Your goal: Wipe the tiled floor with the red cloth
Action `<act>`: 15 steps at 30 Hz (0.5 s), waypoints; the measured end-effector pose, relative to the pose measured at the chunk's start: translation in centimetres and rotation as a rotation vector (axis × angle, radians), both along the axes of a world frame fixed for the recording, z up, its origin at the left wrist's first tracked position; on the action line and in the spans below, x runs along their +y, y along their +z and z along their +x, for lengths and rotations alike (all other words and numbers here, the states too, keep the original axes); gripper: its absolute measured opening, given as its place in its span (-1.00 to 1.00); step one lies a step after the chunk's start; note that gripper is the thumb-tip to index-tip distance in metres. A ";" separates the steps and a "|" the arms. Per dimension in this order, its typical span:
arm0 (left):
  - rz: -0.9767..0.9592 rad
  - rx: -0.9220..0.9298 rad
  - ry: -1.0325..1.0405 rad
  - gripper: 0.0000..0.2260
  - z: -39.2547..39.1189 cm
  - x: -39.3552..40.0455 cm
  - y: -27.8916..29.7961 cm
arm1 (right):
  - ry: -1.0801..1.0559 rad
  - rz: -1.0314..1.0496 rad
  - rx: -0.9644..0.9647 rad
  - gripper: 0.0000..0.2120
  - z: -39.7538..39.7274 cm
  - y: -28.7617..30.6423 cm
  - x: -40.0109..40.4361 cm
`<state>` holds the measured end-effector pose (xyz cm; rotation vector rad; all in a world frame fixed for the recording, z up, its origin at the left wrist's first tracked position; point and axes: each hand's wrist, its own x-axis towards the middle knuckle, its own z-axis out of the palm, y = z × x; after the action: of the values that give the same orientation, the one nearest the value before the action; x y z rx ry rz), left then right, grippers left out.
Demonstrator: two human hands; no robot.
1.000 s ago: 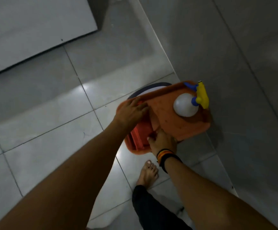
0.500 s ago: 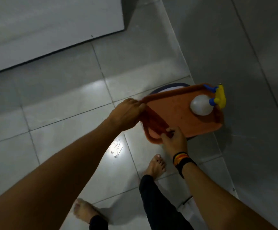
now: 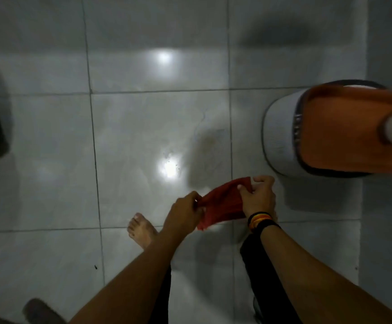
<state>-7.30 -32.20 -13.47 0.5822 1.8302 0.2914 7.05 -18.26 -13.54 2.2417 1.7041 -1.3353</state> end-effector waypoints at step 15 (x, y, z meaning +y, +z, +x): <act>0.042 0.473 0.049 0.35 0.7 -6.3 -29.3 | 0.699 -0.111 -0.233 -0.24 1.9 -28.9 -7.4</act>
<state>-6.64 -38.54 -42.74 0.6769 2.3002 0.2374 8.93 -25.68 -42.39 1.4398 1.9784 -0.9278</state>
